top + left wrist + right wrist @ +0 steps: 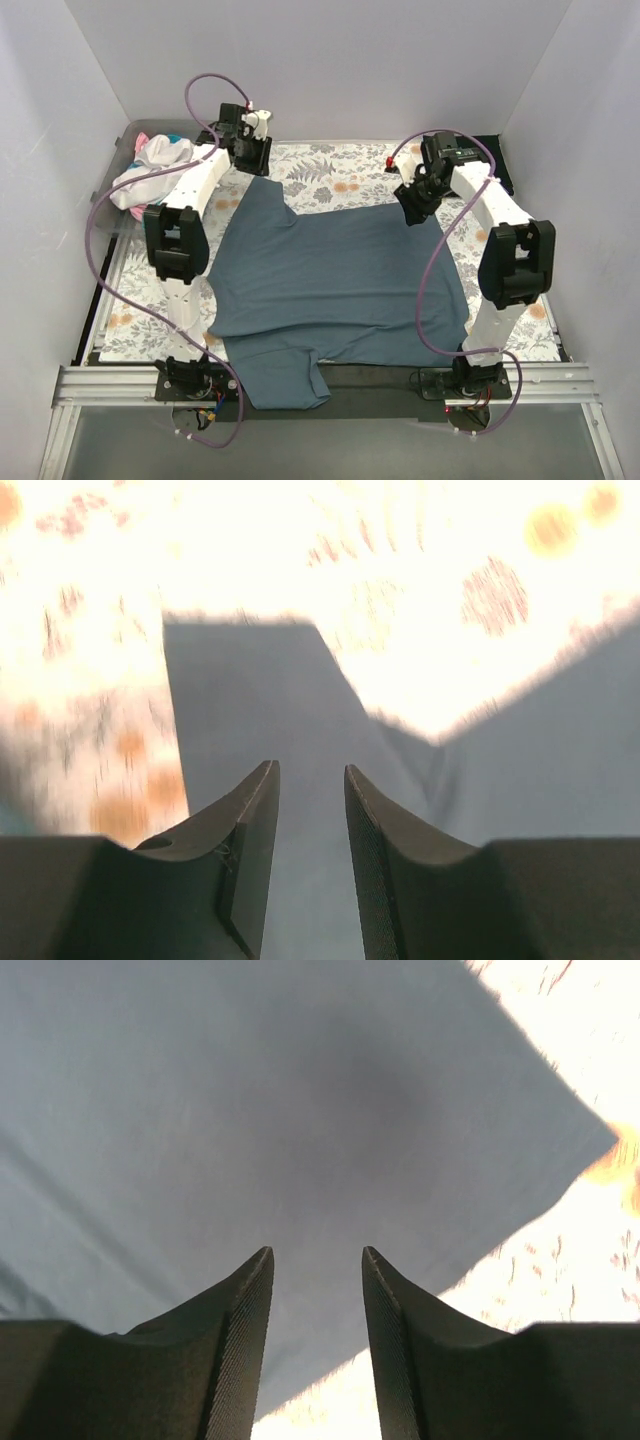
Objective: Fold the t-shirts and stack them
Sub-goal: Flatten the tshirt out
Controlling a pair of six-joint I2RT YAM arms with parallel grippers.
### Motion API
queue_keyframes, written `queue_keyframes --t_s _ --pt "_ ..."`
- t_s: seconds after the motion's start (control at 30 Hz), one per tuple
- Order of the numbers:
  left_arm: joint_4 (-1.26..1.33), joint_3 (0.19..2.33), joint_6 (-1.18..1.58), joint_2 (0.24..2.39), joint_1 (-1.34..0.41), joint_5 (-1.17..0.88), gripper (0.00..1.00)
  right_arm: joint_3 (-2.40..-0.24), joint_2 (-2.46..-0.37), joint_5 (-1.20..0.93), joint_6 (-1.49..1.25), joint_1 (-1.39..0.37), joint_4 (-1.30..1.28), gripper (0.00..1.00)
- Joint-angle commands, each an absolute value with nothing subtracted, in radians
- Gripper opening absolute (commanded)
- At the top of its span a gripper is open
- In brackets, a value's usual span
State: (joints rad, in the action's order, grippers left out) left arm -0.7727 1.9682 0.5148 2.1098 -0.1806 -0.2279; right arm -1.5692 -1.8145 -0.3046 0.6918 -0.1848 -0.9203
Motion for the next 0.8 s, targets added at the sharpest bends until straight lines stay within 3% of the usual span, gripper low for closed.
queue_keyframes --t_s 0.0,0.2,0.77 --pt "-0.723 2.144 0.592 2.267 -0.183 -0.088 0.31 -1.683 -1.907 -0.377 0.566 -0.19 -0.916 0.47" --pt "-0.583 2.166 0.54 2.398 -0.179 0.072 0.39 -1.761 -1.985 -0.411 0.526 -0.212 -0.897 0.46" --pt "-0.463 2.118 0.503 2.471 -0.147 0.002 0.39 -1.674 -1.983 -0.388 0.538 -0.221 -0.865 0.47"
